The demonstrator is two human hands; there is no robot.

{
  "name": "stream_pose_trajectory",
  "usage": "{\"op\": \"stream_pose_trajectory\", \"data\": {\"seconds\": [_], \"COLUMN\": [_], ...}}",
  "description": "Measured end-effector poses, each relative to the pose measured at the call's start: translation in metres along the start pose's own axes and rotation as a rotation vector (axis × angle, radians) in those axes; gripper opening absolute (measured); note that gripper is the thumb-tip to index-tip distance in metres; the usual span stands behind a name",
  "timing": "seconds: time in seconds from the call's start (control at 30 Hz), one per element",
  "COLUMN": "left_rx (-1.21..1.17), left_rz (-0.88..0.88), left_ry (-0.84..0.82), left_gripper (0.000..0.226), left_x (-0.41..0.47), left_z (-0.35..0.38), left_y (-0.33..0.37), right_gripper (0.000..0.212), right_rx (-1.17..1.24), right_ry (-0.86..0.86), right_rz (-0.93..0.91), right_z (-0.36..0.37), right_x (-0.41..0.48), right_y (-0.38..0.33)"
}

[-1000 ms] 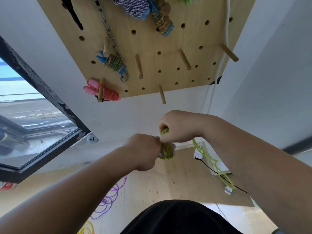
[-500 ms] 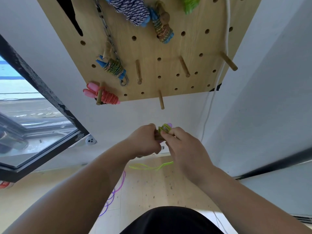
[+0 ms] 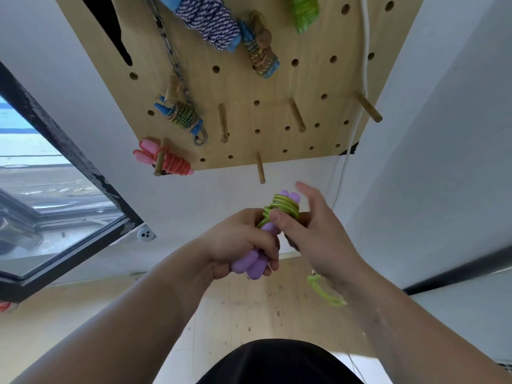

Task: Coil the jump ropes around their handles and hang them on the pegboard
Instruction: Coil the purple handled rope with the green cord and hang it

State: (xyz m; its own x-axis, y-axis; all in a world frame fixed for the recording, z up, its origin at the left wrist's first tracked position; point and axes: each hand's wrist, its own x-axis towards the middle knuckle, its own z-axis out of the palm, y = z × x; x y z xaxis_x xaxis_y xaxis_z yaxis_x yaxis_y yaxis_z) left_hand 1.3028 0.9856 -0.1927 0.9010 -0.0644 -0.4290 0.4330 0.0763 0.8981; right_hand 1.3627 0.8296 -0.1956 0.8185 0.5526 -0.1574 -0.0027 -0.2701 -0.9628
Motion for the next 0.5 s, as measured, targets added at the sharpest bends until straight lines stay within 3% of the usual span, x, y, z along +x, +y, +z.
{"op": "stream_pose_trajectory", "data": {"seconds": [0.1,0.2,0.3,0.37,0.43,0.5], "left_rx": [-0.031,-0.045,0.226,0.440,0.687,1.042], "left_rz": [-0.040,-0.065,-0.017,0.060,0.202,0.358], "left_ry": [-0.082,-0.078,0.201,0.445,0.703,0.858], "left_gripper": [0.021,0.021,0.019,0.018,0.031,0.060], "left_x": [-0.004,-0.005,0.000,0.003,0.003,0.003], "left_z": [-0.003,-0.002,0.004,0.012,0.019,0.023], "left_y": [-0.003,-0.005,-0.005,-0.010,-0.021,-0.038], "right_gripper": [0.025,0.026,0.041,0.036,0.040,0.049], "right_rx": [0.053,-0.022,-0.184,-0.166,-0.062,0.080], "right_ry": [-0.231,-0.243,-0.068,0.009,0.083,0.124], "right_rz": [-0.028,-0.049,-0.070,-0.037,0.039,0.130], "right_z": [-0.014,-0.015,-0.003,0.002,0.001,-0.003], "right_x": [0.004,0.006,0.008,0.007,0.010,0.016], "right_y": [-0.004,0.001,0.009,0.011,0.010,0.007]}}
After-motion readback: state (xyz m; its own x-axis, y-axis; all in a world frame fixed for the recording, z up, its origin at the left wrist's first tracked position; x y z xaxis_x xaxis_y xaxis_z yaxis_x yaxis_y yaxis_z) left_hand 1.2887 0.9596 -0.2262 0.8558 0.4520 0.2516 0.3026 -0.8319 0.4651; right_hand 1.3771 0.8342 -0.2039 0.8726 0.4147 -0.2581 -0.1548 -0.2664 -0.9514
